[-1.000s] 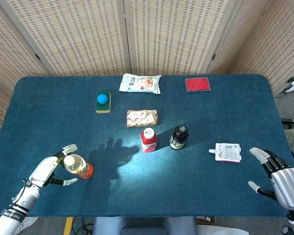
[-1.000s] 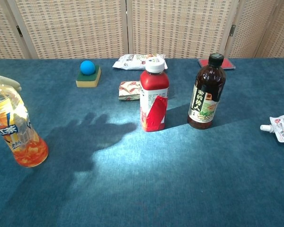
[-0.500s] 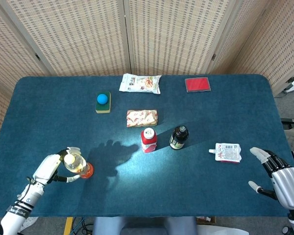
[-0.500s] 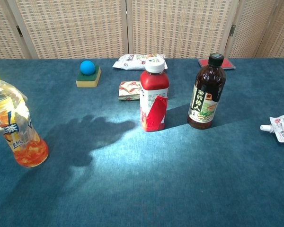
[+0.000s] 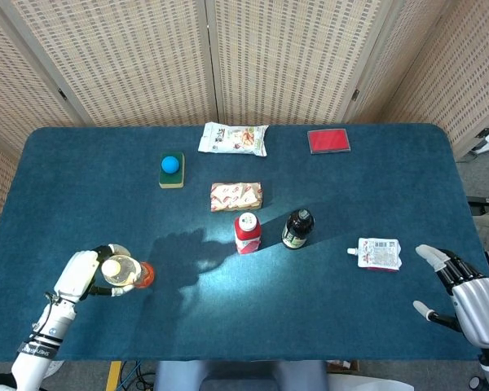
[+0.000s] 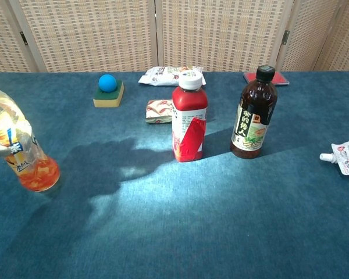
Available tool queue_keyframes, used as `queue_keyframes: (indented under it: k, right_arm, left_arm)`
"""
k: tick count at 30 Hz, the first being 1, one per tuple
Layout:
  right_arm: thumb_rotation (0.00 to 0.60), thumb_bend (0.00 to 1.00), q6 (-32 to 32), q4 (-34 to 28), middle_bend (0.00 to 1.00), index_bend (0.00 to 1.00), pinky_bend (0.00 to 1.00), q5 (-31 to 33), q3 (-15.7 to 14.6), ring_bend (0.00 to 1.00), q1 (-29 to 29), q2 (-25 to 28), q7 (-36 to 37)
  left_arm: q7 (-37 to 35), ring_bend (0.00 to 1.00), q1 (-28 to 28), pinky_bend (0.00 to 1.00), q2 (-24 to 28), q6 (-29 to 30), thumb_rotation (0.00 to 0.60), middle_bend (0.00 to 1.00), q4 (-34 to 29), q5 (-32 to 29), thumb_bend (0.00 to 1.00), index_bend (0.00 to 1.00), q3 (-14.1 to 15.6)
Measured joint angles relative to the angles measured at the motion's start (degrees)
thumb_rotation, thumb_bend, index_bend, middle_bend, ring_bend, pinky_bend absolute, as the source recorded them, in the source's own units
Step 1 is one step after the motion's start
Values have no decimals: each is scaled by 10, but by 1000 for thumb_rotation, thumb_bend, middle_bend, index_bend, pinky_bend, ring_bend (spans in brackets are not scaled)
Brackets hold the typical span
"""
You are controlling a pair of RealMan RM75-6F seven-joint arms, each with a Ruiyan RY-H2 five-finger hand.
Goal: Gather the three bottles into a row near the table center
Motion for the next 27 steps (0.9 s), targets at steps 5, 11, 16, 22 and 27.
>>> queue_keyframes:
  k: [5,11,16,22,27]
  right_arm:
    - [600,0,-1,1,221,172,424,-1,0,187,0,0,0]
    - [600,0,-5,1,221,172,423,-1,1,187,1,-1,-1]
    - [600,0,-5,1,221,172,423,0,2,187,1,-2,-1]
    - [600,0,-7,2,221,172,423,1,2,187,1,-2,0]
    - [600,0,-9,3,221,172,423,2,2,187,2,-2,3]
  left_arm:
    - [17,426,-9,606,4,-4,600,523,-12,-2,49,613,-9]
    - [50,426,-34,606,15,-32,600,522,-41,-28,49,613,-32]
    - [97,426,-59,606,25,-58,600,522,-74,-61,50,612,-54]
    - [154,426,-90,606,21,-81,600,523,-89,-104,49,610,-76]
    - [189,426,-119,606,7,-105,600,522,-88,-140,50,608,-90]
